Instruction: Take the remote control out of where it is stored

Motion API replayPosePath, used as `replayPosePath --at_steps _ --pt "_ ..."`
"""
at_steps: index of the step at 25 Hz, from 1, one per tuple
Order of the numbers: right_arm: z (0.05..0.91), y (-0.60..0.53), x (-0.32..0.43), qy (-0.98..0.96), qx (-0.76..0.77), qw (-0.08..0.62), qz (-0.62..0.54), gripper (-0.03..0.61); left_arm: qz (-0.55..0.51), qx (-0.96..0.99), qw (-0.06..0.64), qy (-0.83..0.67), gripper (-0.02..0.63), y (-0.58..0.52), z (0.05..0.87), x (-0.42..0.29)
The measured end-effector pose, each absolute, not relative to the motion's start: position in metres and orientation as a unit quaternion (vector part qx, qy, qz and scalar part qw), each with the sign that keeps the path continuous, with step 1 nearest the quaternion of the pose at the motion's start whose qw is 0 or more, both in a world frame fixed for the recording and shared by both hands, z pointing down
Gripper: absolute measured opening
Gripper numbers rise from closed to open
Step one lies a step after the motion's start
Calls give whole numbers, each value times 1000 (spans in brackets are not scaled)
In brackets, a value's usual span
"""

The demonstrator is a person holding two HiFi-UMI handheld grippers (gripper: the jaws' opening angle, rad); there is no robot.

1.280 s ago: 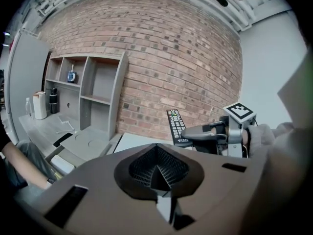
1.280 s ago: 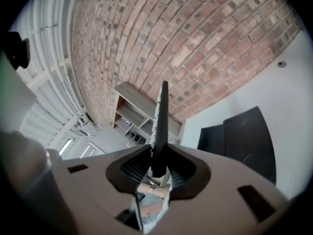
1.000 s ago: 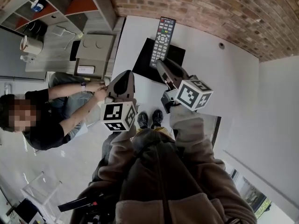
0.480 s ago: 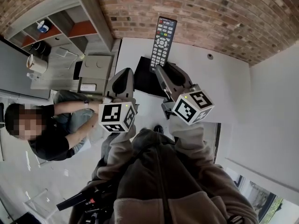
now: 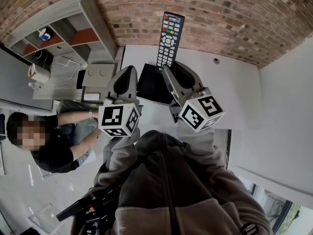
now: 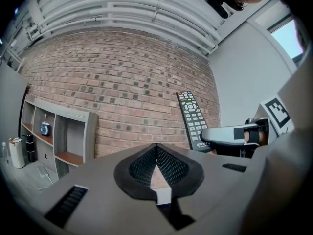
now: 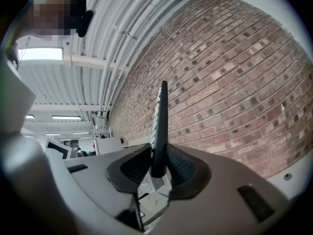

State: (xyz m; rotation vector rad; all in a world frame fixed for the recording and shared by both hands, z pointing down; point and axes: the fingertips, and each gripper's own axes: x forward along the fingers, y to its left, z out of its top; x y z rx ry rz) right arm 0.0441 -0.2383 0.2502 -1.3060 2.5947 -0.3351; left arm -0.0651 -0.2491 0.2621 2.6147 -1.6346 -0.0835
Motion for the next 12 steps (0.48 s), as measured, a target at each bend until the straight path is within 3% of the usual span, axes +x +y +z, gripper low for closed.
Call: replayPosePath --at_steps 12 --pt "239 -244 51 883 -443 120 -102 104 -32 847 19 -530 5 -258 251 -62"
